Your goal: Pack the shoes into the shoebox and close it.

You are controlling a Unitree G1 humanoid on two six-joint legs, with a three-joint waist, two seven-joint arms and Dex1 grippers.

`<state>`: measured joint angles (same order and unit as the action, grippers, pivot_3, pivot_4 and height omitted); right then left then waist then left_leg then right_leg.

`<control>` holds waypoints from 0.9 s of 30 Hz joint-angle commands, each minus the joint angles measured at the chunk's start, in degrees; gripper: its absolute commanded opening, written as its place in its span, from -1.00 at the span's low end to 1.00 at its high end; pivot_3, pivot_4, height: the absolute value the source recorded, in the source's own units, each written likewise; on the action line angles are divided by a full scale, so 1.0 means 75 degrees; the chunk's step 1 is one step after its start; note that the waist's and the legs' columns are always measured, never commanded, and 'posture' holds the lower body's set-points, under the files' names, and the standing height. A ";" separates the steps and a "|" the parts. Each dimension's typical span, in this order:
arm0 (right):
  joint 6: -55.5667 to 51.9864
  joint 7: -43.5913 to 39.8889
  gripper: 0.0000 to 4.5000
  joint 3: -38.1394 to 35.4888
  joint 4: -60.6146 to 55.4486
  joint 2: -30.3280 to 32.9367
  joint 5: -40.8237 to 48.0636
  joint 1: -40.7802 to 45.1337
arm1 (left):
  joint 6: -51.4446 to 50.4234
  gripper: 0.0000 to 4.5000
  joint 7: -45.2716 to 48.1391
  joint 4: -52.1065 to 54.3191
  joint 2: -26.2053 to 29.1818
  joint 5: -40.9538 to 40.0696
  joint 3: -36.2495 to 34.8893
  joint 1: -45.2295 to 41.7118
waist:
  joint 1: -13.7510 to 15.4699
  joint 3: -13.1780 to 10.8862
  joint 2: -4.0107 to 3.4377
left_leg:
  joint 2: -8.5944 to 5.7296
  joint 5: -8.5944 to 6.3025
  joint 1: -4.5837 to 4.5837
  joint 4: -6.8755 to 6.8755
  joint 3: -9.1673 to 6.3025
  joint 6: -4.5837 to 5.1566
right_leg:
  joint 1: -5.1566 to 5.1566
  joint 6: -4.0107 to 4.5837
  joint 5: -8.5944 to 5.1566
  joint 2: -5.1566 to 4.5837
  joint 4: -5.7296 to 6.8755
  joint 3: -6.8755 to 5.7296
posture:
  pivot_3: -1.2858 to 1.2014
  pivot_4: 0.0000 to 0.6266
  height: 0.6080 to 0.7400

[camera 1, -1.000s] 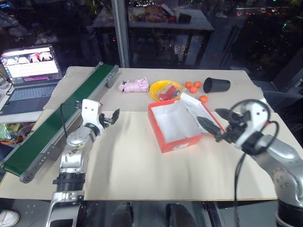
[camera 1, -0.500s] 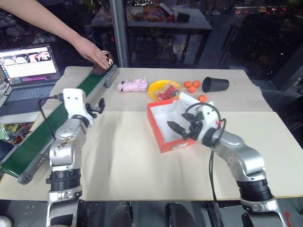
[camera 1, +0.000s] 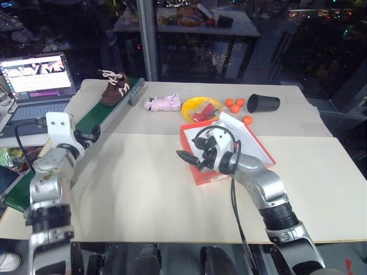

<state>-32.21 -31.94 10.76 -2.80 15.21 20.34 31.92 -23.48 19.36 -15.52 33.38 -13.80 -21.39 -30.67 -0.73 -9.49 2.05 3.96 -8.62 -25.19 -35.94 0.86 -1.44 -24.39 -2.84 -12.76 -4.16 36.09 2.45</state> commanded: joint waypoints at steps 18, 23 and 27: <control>-0.0309 -0.0006 0.97 -0.0115 -0.0955 0.0060 -0.0021 -0.0038 | 0.2936 0.83 0.1653 -0.6244 0.1285 0.0613 0.0519 -0.3215 | -0.0018 -0.0004 0.0007 | -0.0001 0.0000 -0.0014 0.0010 0.0004 -0.0002 | -0.0011 0.0020 0.0007 -0.0004 0.0000 -0.0005 | 0.03 -0.52 1.00; -0.0305 -0.0010 0.97 -0.0129 -0.0939 0.0091 -0.0049 -0.0039 | 0.3131 0.83 0.1463 -0.6629 0.1498 0.0767 0.0554 -0.3345 | -0.0021 -0.0005 0.0010 | -0.0001 0.0000 -0.0014 0.0006 0.0003 -0.0002 | -0.0011 0.0019 0.0007 -0.0003 0.0002 -0.0005 | 0.03 -0.52 1.00; -0.0311 -0.0002 0.97 -0.0128 -0.0948 0.0107 -0.0057 -0.0042 | 0.3083 0.83 0.1421 -0.6867 0.1636 0.0773 0.0532 -0.3386 | -0.0017 -0.0006 0.0011 | 0.0000 0.0000 -0.0014 0.0008 0.0004 -0.0002 | -0.0012 0.0019 0.0007 -0.0003 0.0004 -0.0005 | 0.03 -0.52 1.00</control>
<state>-34.54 -32.05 10.81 -7.37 15.91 19.99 31.03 -1.25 30.13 -66.79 44.25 -7.98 -17.02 -54.30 -0.85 -9.54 2.13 3.96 -8.62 -25.29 -35.88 0.89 -1.46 -24.49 -2.70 -12.70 -4.18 36.11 2.41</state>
